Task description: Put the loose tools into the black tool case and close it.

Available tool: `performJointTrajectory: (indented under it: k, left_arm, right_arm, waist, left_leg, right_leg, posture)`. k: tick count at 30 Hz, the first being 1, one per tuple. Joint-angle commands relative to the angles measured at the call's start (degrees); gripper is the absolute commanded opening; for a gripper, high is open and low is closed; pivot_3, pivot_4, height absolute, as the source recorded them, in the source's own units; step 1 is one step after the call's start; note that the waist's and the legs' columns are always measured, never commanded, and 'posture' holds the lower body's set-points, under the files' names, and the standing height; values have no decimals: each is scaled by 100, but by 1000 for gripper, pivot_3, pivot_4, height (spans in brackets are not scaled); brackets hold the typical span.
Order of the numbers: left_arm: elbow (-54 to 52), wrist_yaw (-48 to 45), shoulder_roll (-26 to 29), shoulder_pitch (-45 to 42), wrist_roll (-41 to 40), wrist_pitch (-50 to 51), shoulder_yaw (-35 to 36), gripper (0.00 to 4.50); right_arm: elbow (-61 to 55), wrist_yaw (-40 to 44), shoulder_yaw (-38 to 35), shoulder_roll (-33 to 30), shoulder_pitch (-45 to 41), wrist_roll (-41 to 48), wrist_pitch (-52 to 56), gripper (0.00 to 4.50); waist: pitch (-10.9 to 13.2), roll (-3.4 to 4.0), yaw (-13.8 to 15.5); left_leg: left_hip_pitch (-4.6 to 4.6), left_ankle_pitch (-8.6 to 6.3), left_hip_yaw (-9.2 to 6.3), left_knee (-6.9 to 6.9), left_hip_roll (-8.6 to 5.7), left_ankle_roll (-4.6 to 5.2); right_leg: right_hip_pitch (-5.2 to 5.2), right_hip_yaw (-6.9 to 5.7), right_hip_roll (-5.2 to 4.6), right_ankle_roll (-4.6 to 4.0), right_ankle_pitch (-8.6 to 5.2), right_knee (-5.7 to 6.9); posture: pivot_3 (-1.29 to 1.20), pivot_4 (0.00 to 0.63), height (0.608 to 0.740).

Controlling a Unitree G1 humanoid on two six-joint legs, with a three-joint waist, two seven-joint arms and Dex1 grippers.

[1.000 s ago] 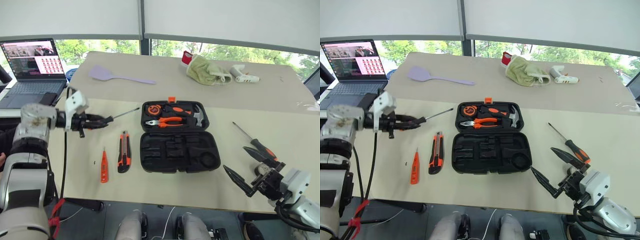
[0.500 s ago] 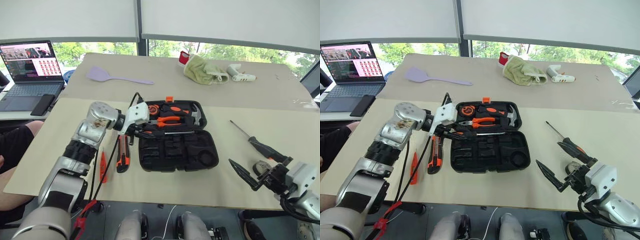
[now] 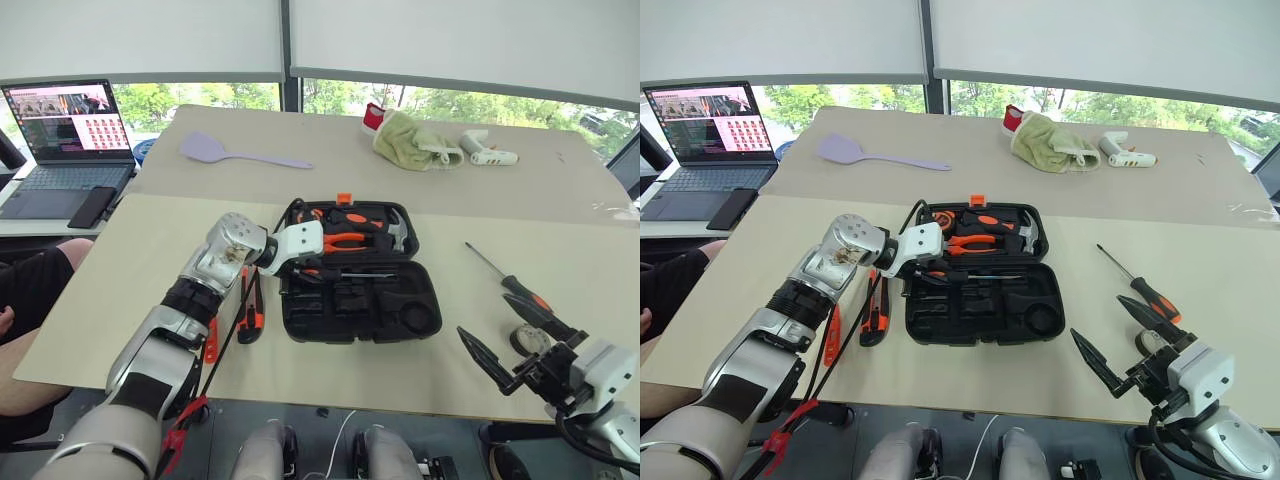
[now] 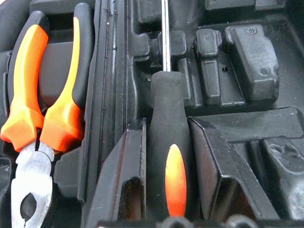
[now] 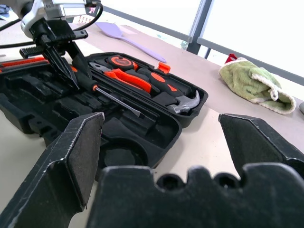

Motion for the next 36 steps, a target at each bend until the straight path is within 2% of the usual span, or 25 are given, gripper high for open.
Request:
performJointTrajectory:
  k: [1,3,4,6,9,12,15,22,28,33,36]
  left_arm:
    - [-121,281,-70,-110,55,146,89,1875]
    - [-238,318,-160,-97,-100,112,195,2432]
    - [-364,277,-204,-74,-241,58,275,2896]
    - [-778,162,-286,-24,-610,115,487,3535]
    - [-1403,70,-285,100,-991,418,678,3535]
    - [-1639,146,-179,216,-1014,417,682,3535]
    - [-1195,442,-151,308,-876,85,725,2769]
    - [-15,1134,-398,328,-547,-562,635,121]
    - [-23,1062,-486,544,-324,-862,364,50]
    - [271,1453,-580,593,32,-582,217,50]
    - [261,1234,-565,674,31,-539,109,50]
  right_arm:
    - [-243,-90,-19,8,0,-7,12,4500]
    - [-260,-116,43,13,-34,-13,51,4500]
    - [-281,-122,81,19,-39,-8,73,4500]
    - [-313,-124,138,18,-31,5,112,4500]
    - [-339,-132,168,15,0,19,140,4500]
    - [-351,-148,197,24,15,9,150,4500]
    - [-337,-172,259,49,-13,-19,161,4500]
    - [-358,-204,266,94,18,-48,151,4500]
    - [-372,-224,199,93,100,-35,142,4500]
    - [-401,-260,175,103,196,-32,125,4500]
    - [-453,-288,189,125,263,-37,130,4500]
  waist:
    - [0,0,10]
    - [0,0,17]
    - [0,0,18]
    - [0,0,19]
    - [0,0,4]
    - [-2,4,-8]
    - [-6,10,-16]
    - [-5,9,18]
    - [-6,10,22]
    - [-7,12,31]
    - [-18,17,20]
  left_leg:
    - [0,0,0,1,0,1]
    - [-1,0,0,4,0,2]
    - [-2,0,-1,7,0,3]
    - [-6,-1,-1,9,0,5]
    - [-10,0,-2,10,1,3]
    - [-4,0,-2,10,1,3]
    - [4,1,-1,10,1,1]
    - [-2,0,-1,10,-2,4]
    - [-5,-1,-1,13,-3,5]
    - [1,-4,-1,13,-3,10]
    - [4,-5,-1,14,-2,12]
  right_leg:
    - [0,0,0,0,0,0]
    - [1,-1,0,1,1,1]
    - [0,-1,0,2,2,1]
    - [-2,-1,-1,2,2,1]
    - [-4,0,-3,2,2,1]
    - [1,2,-3,2,2,2]
    - [5,4,0,2,2,3]
    - [2,2,0,3,2,2]
    - [2,1,-2,6,4,0]
    - [9,1,-4,6,4,1]
    - [11,2,-4,7,4,1]
  posture:
    - [0,150,740]
    - [0,150,740]
    - [0,150,740]
    - [0,150,740]
    - [0,150,740]
    - [0,150,740]
    - [0,150,740]
    - [0,150,740]
    - [0,150,740]
    - [0,150,740]
    - [0,150,740]
